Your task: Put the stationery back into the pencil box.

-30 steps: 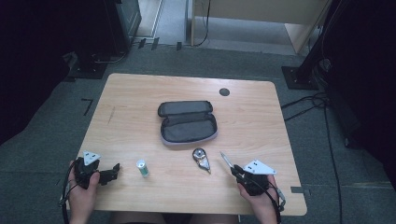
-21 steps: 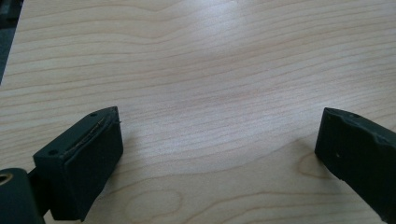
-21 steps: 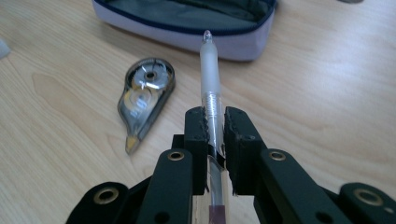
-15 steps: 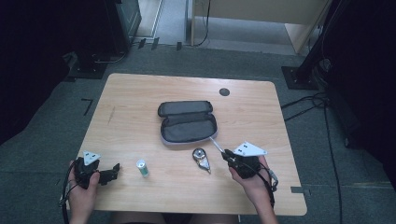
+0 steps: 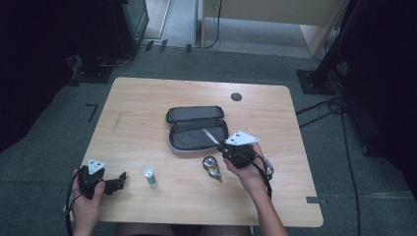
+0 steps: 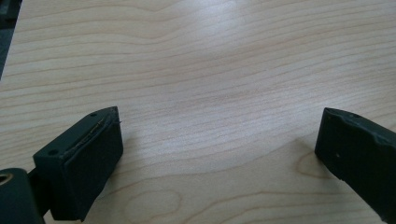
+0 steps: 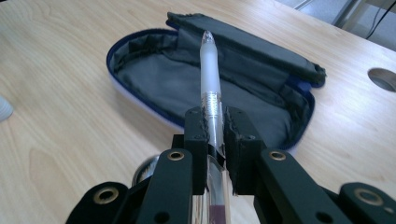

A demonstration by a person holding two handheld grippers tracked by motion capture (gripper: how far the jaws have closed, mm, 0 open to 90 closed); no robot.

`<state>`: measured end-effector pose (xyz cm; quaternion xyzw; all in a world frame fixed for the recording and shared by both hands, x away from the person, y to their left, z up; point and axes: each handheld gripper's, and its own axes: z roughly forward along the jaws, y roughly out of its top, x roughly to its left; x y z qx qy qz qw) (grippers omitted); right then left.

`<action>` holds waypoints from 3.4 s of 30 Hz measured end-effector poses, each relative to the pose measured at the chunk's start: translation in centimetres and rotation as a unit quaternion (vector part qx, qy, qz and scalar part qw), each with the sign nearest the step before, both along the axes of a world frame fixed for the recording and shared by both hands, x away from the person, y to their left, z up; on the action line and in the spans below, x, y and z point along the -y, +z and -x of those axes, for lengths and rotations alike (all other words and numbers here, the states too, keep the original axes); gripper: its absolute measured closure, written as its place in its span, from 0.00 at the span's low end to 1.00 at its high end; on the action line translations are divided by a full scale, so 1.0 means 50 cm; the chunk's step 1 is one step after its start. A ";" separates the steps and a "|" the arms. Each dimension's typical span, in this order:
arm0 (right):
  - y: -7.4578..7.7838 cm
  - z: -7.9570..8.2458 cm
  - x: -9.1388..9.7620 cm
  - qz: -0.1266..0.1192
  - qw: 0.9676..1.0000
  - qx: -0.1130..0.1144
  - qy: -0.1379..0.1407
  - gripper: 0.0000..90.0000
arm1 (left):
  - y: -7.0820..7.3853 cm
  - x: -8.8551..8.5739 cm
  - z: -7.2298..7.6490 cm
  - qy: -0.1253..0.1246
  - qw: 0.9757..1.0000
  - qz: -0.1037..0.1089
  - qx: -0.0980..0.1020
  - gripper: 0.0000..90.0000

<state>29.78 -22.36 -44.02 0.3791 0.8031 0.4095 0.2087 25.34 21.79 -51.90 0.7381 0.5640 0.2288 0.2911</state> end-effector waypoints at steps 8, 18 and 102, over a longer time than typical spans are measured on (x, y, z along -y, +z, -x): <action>-0.006 -0.053 -0.048 0.014 1.000 -0.006 0.015 0.89 | 0.000 0.000 0.000 0.000 1.000 0.000 0.000 0.01; -0.017 -0.112 -0.077 0.018 0.999 -0.021 0.022 0.89 | 0.000 0.000 0.000 -0.002 1.000 0.001 0.001 0.01; -0.122 0.073 -0.017 -0.055 0.994 -0.070 -0.061 0.56 | 0.000 0.001 0.000 -0.005 1.000 -0.001 0.000 0.01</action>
